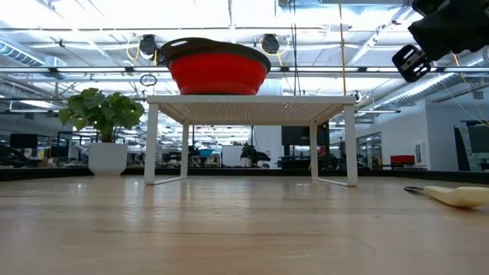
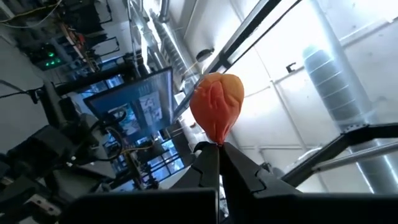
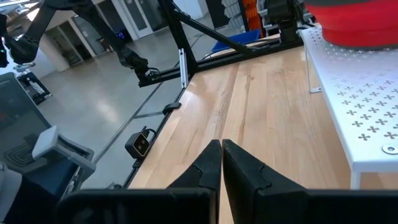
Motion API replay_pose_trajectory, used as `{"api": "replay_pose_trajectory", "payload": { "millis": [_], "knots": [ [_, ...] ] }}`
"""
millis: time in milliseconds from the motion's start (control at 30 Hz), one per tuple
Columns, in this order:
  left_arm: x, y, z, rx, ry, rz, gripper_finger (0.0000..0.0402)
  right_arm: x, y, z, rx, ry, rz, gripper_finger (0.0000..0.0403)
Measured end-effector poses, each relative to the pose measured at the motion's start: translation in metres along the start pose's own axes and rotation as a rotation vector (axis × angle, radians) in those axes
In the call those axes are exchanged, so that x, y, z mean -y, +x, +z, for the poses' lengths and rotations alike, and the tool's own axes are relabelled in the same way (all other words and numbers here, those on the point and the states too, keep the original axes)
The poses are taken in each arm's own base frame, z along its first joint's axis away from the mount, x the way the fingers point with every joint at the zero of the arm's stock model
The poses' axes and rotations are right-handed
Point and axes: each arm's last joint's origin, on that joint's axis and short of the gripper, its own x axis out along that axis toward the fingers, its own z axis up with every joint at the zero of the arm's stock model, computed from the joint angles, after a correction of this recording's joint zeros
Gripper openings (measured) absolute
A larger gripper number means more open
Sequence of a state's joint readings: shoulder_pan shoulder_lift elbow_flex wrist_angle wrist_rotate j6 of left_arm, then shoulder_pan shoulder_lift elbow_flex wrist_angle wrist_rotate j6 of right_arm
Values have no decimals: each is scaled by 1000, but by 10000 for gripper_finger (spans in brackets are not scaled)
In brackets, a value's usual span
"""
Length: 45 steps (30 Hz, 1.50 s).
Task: Pick & Place Fruit
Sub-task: Put the orange peach into the orange strainer bowl on the shelf
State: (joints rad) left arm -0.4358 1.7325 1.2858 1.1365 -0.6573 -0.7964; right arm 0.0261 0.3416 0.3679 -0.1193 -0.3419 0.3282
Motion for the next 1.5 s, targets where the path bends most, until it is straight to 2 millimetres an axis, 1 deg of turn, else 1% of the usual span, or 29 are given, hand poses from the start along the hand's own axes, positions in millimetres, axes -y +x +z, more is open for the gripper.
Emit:
{"api": "replay_pose_trajectory", "payload": {
  "millis": [167,233,300,433,633,767,900,1100,1167,1233,1333,1500],
  "knots": [
    [-1,1,1,2,-6,0,0,0,0,-1,-6,2,-2,8],
    [-2,1,-1,-24,65,-1,0,0,0,-1,-5,2,-2,8],
    [-3,1,-4,-71,200,-12,0,0,0,-1,-6,2,-2,8],
    [-7,-2,-13,-176,546,-37,0,0,0,-1,-6,-3,-2,8],
    [-6,-8,-21,-230,1006,-97,0,0,0,-1,-6,-5,-3,8],
    [-6,-9,-22,-237,1207,-135,0,0,0,-1,-7,-5,-3,8],
    [-8,-9,-25,-269,1331,-144,0,0,0,-1,-7,-5,-3,8],
    [-10,-10,-26,-288,1310,-137,0,0,0,-1,-7,-5,-3,8],
    [-10,-10,-26,-288,1272,-128,0,0,0,-1,-7,-5,-2,8],
    [-10,-9,-24,-273,1166,-54,0,0,0,-1,-7,-5,-3,8],
    [-13,-3,-16,-242,953,118,0,0,0,-1,-7,-5,-3,8],
    [-21,4,2,-318,767,312,0,0,0,-1,-7,-5,-3,8]
  ]
}}
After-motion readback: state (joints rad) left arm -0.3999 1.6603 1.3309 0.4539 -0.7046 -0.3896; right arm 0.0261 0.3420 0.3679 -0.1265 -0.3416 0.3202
